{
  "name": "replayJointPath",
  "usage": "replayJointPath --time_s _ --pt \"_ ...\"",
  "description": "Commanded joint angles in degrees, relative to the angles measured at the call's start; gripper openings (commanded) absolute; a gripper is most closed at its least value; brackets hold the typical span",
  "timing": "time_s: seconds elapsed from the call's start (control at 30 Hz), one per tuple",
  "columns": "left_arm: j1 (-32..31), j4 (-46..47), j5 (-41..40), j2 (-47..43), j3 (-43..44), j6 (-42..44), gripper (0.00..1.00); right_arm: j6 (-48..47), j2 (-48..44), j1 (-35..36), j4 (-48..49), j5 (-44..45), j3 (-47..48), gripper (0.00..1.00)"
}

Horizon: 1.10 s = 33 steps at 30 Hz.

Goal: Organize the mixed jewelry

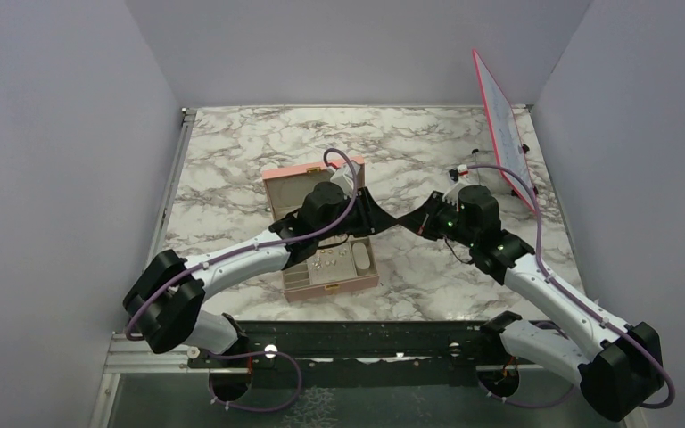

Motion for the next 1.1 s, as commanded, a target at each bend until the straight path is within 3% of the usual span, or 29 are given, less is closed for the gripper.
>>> replayJointPath --time_s 0.0,0.23,0.43,0.5,0.73,0.9,1.07 --pt "-0.6 2.6 1.7 0.8 1.9 0.0 0.32 0.6 -1.3 -0.4 2.3 -1.9 1.0 0.01" --pt "-0.6 3.0 1.5 2.0 2.6 0.0 0.24 0.8 -1.4 -0.4 2.6 -2.5 1.0 0.01" --pt "-0.6 3.2 1.2 1.9 2.3 0.1 0.00 0.9 -1.7 -0.4 2.7 -2.6 1.2 0.01" --pt "-0.7 3.1 1.0 1.6 2.2 0.1 0.00 0.9 -1.9 -0.4 2.2 -2.3 1.4 0.01" --pt "-0.6 2.7 0.9 -0.7 2.3 0.5 0.00 3.1 -6.7 -0.4 1.3 1.0 1.5 0.35" --pt "-0.5 2.3 2.2 -3.1 2.7 -0.5 0.00 6.0 -11.4 -0.4 2.8 2.0 1.5 0.48" --pt "-0.2 3.9 5.4 -5.7 3.9 -3.2 0.00 10.6 -13.7 -0.4 8.3 0.2 0.7 0.53"
